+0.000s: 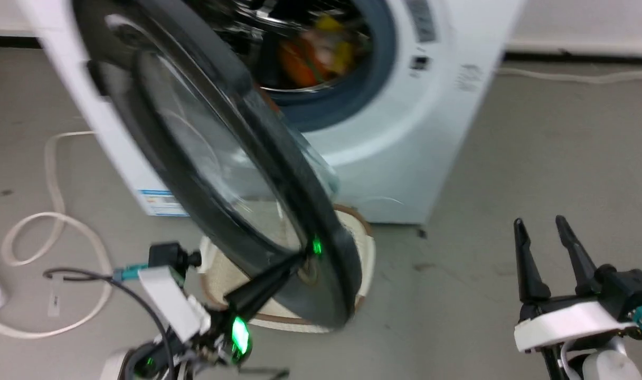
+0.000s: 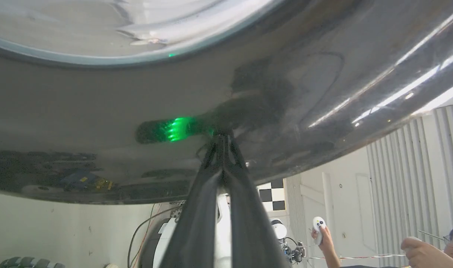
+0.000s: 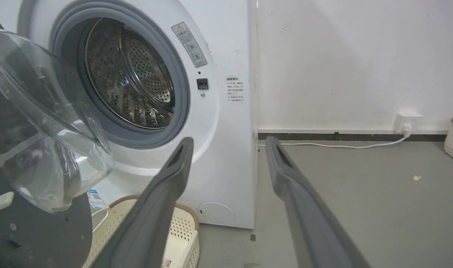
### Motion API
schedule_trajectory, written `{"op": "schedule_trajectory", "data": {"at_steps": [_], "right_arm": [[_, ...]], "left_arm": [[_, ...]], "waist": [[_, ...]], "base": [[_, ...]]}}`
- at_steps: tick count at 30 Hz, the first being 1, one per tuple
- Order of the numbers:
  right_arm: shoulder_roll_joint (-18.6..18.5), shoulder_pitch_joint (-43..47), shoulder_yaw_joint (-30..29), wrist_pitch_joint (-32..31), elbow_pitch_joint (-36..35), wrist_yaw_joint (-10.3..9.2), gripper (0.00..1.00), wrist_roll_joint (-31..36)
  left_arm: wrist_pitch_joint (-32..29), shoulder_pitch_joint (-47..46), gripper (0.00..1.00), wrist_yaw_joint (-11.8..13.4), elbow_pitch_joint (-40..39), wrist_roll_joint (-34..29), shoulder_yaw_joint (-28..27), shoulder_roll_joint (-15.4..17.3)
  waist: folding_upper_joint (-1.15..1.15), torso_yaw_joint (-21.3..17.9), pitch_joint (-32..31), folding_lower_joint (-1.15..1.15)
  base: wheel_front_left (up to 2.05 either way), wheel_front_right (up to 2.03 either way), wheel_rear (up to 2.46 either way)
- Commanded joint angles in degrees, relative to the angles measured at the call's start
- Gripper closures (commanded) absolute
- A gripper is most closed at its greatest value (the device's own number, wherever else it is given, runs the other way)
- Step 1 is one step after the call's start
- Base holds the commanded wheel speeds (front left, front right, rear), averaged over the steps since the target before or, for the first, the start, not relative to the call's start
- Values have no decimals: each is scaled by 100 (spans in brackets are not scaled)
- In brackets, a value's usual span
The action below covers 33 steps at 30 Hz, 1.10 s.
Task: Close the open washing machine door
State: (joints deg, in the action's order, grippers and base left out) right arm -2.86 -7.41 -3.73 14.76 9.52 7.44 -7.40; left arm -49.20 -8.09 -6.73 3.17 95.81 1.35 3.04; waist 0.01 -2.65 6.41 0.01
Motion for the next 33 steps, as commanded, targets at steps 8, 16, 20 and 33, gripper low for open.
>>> {"op": "schedule_trajectory", "data": {"at_steps": [8,16,20,33], "right_arm": [[-2,-139,3,24,-7,5,0,-333],[-2,-188,213,24,15,5,0,-584],[-2,-189,265,24,-57,5,0,-687],[-2,66,254,24,-202,5,0,-514]], "left_arm": [[1270,-1275,100,-72,729,202,362,-15],[2755,-2636,100,-74,1908,229,542,-16],[3247,-3015,100,-75,2297,364,632,-16],[3570,-1487,6,-75,916,-1249,1807,533]], "waist": [[-1,-1496,768,-1],[-1,-1925,874,-1],[-1,-1912,849,-1],[-1,-922,91,-1]], "base": [[0,0,0],[0,0,0],[0,0,0],[0,0,0]]}}
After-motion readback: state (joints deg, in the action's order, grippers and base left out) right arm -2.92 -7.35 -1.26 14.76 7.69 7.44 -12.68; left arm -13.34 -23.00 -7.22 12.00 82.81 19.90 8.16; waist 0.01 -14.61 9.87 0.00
